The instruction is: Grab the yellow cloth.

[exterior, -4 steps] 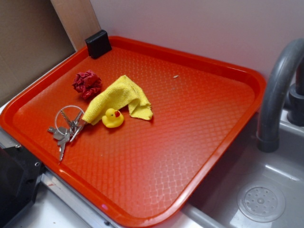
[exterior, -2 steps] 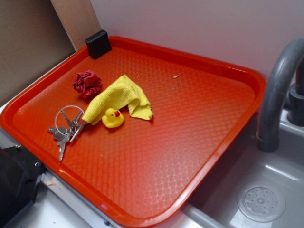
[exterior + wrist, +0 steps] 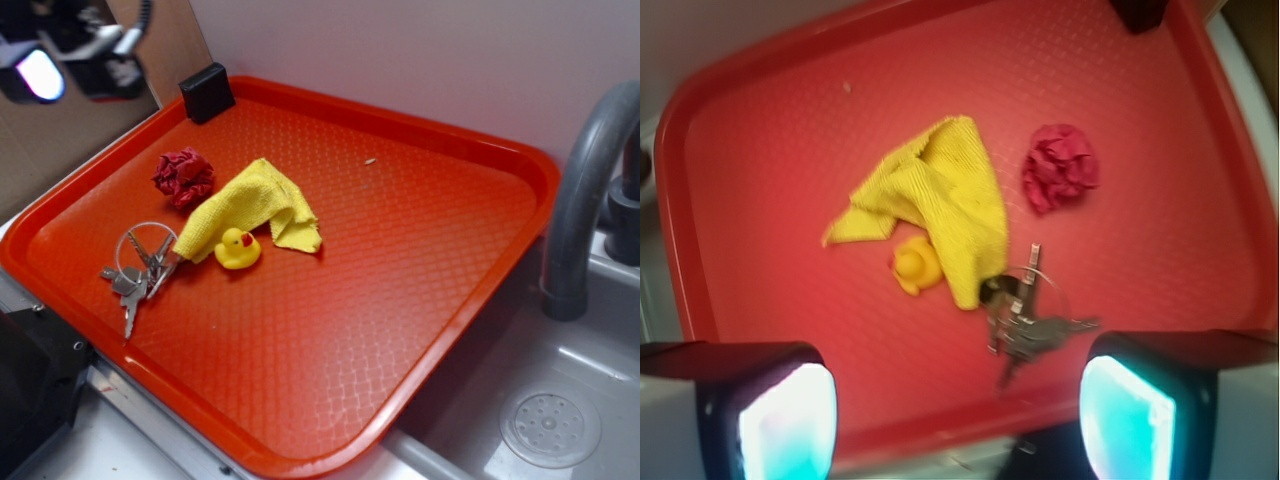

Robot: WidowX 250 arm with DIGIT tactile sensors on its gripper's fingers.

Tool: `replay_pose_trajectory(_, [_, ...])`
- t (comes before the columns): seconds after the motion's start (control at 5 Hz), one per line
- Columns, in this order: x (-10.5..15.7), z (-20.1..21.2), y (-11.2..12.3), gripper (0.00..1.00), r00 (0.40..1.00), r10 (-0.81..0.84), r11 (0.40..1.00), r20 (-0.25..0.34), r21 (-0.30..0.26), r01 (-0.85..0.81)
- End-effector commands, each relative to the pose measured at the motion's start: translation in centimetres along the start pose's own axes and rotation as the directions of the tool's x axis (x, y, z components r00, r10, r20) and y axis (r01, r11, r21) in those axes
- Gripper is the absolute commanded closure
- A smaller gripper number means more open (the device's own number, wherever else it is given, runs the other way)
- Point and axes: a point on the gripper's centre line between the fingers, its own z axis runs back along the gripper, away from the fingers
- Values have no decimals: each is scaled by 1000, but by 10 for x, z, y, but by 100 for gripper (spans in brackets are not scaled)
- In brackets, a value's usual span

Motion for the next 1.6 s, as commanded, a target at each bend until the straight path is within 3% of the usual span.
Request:
replay_pose_trajectory(0.0, [28,-62,7,0,986,69,995,149,55,-78])
replay_pose_trajectory(0.2, [27,-94,8,0,991,17,997,135,78,-28])
replay_pose_trajectory(0.4, [33,-104,5,0,991,-15,998,132,55,8])
replay_pose_trajectory(0.6, [33,-103,8,0,989,-56,998,134,-12,58])
replay_pose_trajectory(1.2, [33,-103,8,0,989,-56,998,134,-12,58])
replay_pose_trajectory(1.4, [43,-128,-3,0,989,-54,998,139,41,48])
